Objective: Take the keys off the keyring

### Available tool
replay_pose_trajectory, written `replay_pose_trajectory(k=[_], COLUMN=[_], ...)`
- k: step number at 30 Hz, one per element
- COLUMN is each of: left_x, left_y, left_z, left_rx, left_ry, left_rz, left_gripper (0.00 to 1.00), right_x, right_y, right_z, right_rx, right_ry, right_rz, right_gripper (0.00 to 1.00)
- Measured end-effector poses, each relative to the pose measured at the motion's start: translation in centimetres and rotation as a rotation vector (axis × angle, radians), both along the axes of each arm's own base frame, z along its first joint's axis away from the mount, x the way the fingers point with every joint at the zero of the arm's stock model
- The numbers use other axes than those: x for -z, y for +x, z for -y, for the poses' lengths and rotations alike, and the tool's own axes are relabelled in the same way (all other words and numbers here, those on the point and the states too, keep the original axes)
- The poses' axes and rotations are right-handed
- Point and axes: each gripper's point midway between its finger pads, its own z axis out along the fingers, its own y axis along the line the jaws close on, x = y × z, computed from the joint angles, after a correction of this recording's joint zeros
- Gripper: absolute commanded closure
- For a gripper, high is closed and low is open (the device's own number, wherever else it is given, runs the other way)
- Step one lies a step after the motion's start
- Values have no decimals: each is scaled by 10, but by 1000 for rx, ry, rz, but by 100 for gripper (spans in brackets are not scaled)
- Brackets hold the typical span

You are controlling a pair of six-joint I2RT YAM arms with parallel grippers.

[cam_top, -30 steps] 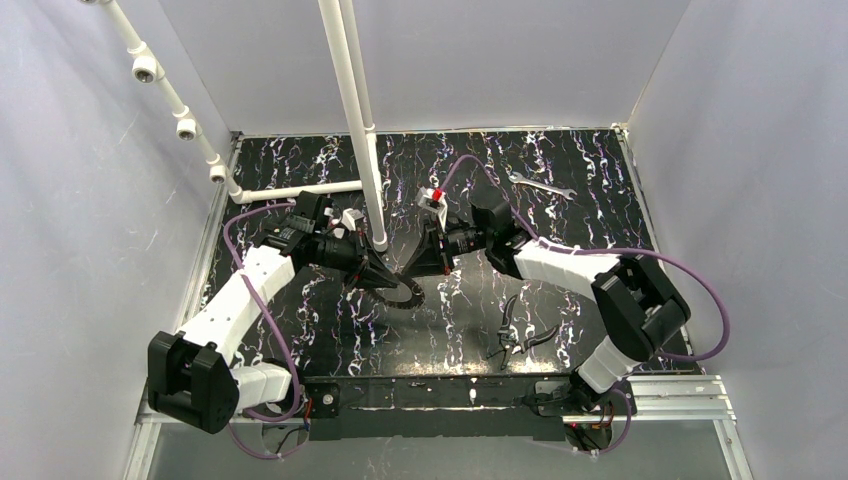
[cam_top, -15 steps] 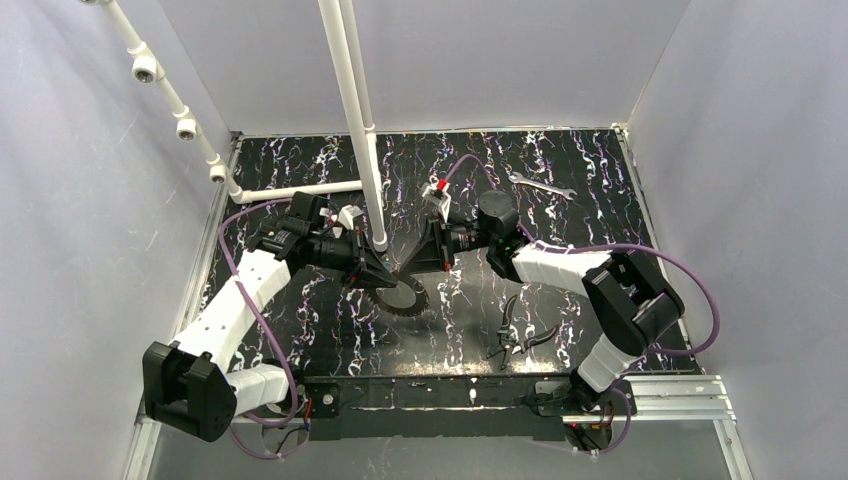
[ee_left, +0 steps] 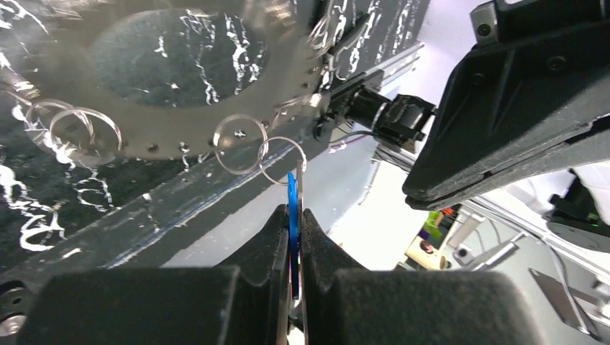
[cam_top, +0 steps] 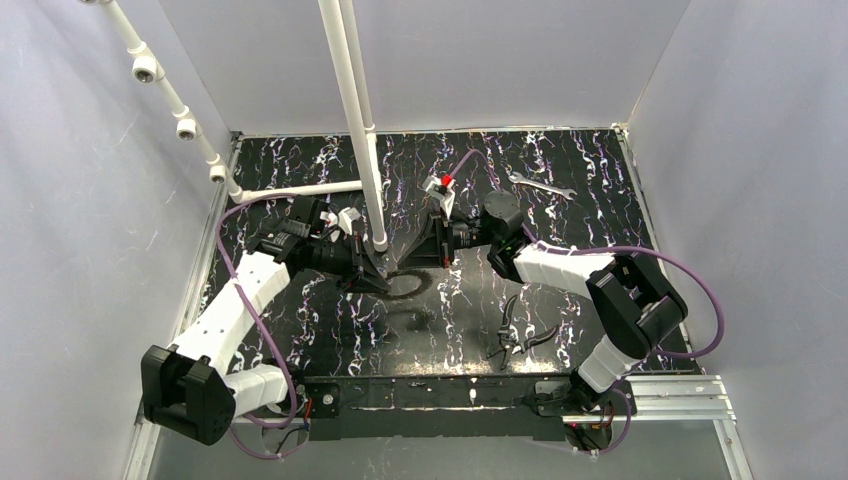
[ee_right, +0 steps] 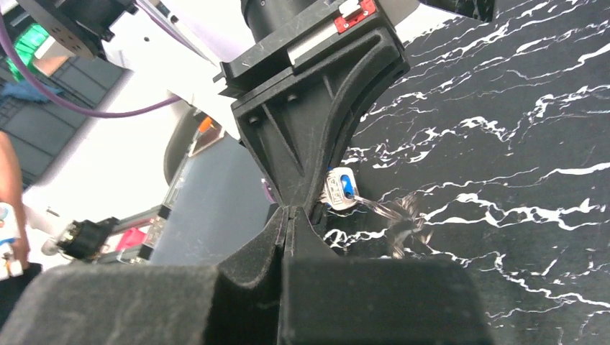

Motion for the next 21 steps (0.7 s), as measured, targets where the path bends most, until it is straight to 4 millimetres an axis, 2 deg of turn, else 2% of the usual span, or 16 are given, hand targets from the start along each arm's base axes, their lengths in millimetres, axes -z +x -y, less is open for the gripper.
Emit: replay_pose_trajectory(k=[2, 7, 16, 21], left_x=[6, 32, 45, 46], left_y=[0, 4, 6, 3], left_z=[-3, -5, -8, -8], left_rx=[10, 44, 147, 189], left_ry=[21, 66, 83, 78], left_rz=[15, -3, 69, 89], left_gripper=[100, 100, 100, 100], right_x=[5, 34, 73, 77], right_y=[1, 8, 8, 12], right_z=[0, 0, 9, 10], right_rx=[5, 37, 21, 6], right_ry=[-11, -90, -202, -230], right_rz=[25, 71, 156, 230], right_gripper=[99, 98, 69, 52])
